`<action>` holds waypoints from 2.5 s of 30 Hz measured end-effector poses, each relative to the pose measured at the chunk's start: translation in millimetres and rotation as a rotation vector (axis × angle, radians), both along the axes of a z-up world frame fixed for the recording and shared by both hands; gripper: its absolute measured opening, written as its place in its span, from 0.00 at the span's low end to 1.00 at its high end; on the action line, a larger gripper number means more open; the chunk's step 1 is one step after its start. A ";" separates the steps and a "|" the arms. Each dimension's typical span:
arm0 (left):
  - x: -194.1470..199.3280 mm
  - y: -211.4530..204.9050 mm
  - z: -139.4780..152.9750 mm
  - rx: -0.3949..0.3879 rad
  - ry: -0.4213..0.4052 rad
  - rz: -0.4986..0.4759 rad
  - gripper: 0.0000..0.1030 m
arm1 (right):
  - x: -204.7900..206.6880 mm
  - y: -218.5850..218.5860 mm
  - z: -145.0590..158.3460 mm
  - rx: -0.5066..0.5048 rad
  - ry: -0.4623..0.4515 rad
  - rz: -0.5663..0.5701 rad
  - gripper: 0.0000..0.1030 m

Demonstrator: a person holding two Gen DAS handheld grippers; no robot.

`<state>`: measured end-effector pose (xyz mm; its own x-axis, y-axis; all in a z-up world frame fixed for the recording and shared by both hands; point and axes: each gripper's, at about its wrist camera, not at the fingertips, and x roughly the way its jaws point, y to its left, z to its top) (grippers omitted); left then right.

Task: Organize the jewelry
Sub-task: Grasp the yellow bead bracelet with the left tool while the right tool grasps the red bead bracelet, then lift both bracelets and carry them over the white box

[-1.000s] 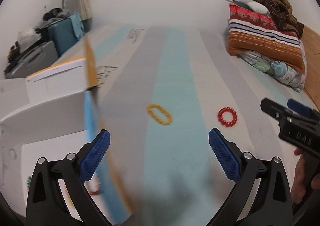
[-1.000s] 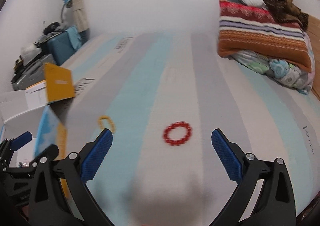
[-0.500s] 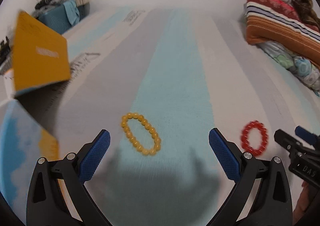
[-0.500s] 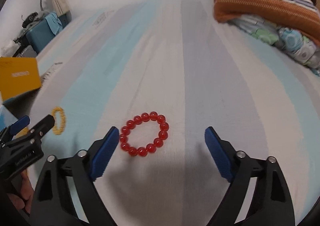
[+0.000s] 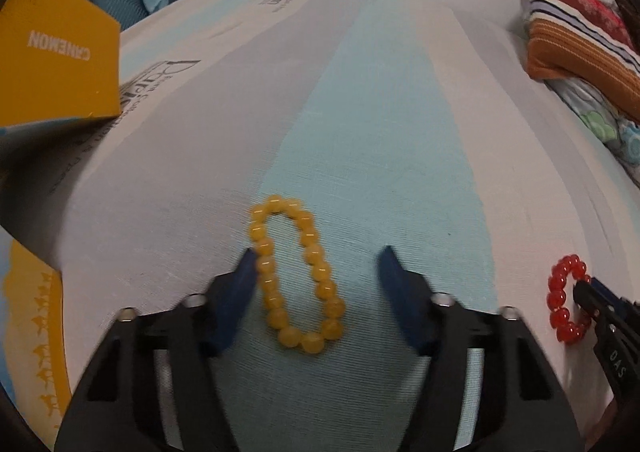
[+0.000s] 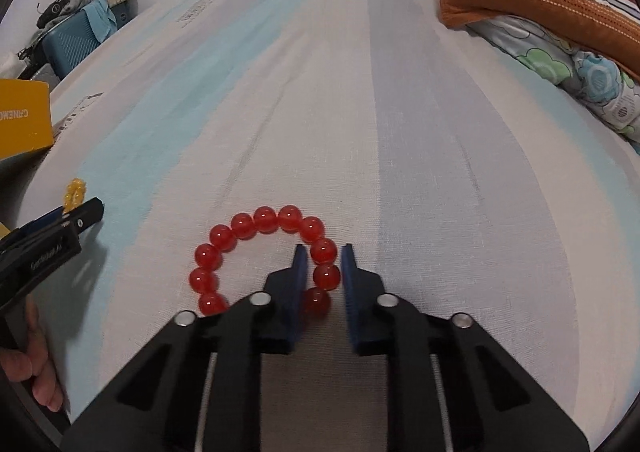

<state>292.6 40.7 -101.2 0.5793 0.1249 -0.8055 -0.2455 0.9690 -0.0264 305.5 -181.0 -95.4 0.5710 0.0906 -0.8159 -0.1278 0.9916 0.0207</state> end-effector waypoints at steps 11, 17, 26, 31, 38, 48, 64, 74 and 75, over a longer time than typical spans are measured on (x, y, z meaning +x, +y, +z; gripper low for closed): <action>-13.5 -3.6 17.6 -0.008 0.013 -0.031 0.17 | -12.0 -4.7 21.2 0.057 -0.017 -0.007 0.12; -30.3 -13.8 42.8 -0.005 -0.013 -0.073 0.09 | -27.3 -2.6 47.4 0.065 -0.056 0.004 0.12; -60.7 -18.7 77.9 -0.017 -0.043 -0.107 0.09 | -56.2 -1.4 85.8 0.070 -0.107 0.010 0.12; -76.4 -21.9 95.4 -0.023 -0.049 -0.124 0.09 | -70.3 -2.8 103.0 0.073 -0.127 0.006 0.12; -98.5 -24.3 116.7 -0.020 -0.066 -0.143 0.09 | -92.8 -2.4 125.5 0.077 -0.154 0.010 0.12; -135.6 -15.7 148.7 0.004 -0.111 -0.153 0.09 | -120.4 9.3 153.6 0.085 -0.181 0.026 0.12; -196.4 42.3 199.8 0.056 -0.184 -0.083 0.09 | -167.4 82.4 199.6 0.082 -0.255 0.117 0.13; -242.7 114.8 222.2 0.066 -0.217 0.014 0.09 | -193.2 161.1 221.3 0.089 -0.291 0.217 0.13; -248.3 124.5 223.0 0.067 -0.216 0.027 0.09 | -195.7 169.8 222.7 0.090 -0.293 0.227 0.13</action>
